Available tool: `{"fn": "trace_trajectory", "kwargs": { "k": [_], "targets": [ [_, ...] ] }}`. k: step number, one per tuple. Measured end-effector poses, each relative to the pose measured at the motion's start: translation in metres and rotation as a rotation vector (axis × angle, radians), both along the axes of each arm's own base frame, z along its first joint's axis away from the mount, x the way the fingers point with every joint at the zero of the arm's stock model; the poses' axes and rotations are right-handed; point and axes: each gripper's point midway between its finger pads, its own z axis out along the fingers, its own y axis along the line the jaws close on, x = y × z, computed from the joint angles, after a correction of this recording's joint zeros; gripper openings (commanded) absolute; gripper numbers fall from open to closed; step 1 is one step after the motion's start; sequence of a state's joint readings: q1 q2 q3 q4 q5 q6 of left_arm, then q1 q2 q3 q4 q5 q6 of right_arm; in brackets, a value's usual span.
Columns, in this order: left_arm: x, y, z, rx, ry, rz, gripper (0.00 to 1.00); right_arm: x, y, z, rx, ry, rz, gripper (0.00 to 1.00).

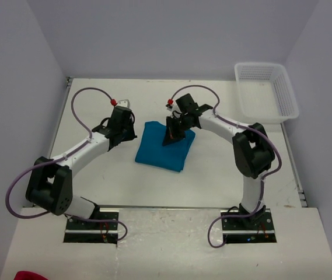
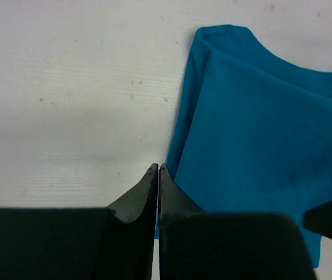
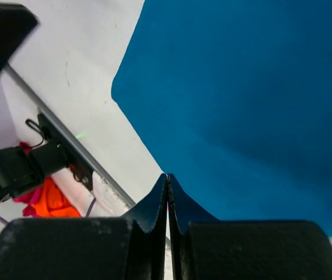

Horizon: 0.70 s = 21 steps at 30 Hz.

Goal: Fold and stack the t-shirts
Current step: Smooth out wrinkles on the folded tshirt

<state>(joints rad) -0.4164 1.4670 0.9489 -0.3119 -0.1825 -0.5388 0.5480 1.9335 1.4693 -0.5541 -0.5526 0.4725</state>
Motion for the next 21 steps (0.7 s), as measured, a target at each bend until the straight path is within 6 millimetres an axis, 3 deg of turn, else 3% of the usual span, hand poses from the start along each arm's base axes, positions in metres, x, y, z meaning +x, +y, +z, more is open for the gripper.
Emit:
{"fn": "trace_trajectory", "kwargs": {
  "k": [5,10,15,18,21],
  "targets": [
    [0.000,0.005,0.026,-0.027,-0.063,0.013,0.00,-0.018,0.028,-0.031,0.032,0.130,0.069,0.00],
    [-0.003,0.004,0.033,-0.046,-0.070,0.005,0.09,-0.023,0.032,-0.045,0.028,0.184,0.058,0.00],
    [-0.007,-0.004,0.032,-0.086,-0.051,-0.018,0.14,-0.034,0.025,-0.063,-0.001,0.227,0.027,0.00],
    [-0.012,-0.009,0.027,-0.114,-0.030,-0.038,0.15,-0.054,0.011,-0.084,-0.041,0.300,0.001,0.00],
    [-0.017,-0.012,0.021,-0.139,-0.007,-0.059,0.15,-0.065,0.003,-0.083,-0.050,0.315,-0.015,0.00]
  ]
}}
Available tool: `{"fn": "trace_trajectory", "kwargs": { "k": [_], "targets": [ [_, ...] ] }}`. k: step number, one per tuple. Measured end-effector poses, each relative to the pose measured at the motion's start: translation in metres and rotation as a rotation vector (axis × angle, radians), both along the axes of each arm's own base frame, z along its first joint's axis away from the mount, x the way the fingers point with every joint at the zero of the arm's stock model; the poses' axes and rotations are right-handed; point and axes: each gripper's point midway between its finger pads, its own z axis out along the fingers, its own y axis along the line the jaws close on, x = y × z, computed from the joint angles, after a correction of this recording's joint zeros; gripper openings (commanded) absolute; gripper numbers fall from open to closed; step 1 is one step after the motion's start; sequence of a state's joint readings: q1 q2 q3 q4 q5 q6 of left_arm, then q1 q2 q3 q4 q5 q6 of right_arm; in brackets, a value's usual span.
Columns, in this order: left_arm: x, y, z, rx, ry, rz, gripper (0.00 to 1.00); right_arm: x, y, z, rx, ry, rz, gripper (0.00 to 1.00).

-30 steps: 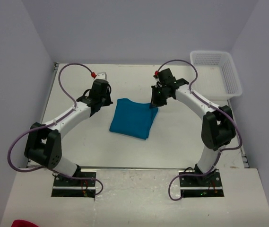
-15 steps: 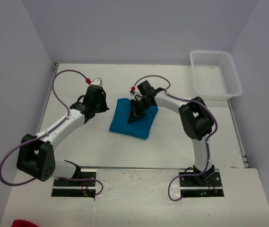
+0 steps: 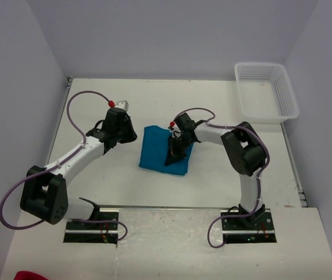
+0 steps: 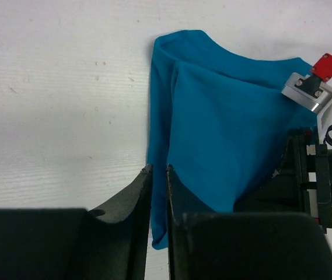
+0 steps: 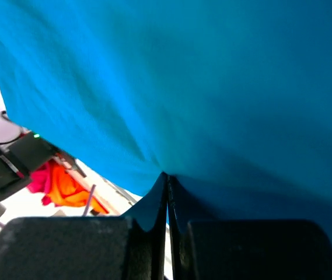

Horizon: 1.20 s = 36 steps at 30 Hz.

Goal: Fold and stack the t-shirts
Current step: Smooth out wrinkles on the folded tshirt

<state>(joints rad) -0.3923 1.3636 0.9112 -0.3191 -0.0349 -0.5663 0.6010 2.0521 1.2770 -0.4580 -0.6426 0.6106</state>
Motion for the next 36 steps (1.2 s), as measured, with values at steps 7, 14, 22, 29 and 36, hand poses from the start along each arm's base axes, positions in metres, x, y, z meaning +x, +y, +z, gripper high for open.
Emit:
{"fn": "trace_trajectory", "kwargs": {
  "k": [7,14,22,29,36],
  "targets": [
    [-0.014,-0.009,-0.019,-0.060,0.047,-0.045,0.17,-0.013,-0.025,0.000,-0.089,-0.049,-0.042,0.00],
    [-0.039,-0.021,-0.053,-0.136,0.110,-0.110,0.40,-0.011,-0.040,0.000,-0.150,-0.091,-0.070,0.00],
    [-0.054,-0.038,-0.088,-0.246,0.169,-0.181,0.53,-0.012,-0.043,0.000,-0.152,-0.091,-0.076,0.00],
    [-0.050,-0.054,-0.090,-0.372,0.122,-0.225,0.60,-0.012,-0.044,-0.001,-0.149,-0.091,-0.077,0.00],
    [-0.051,-0.056,-0.088,-0.440,0.080,-0.242,0.60,-0.013,-0.044,-0.001,-0.139,-0.096,-0.077,0.00]
  ]
}}
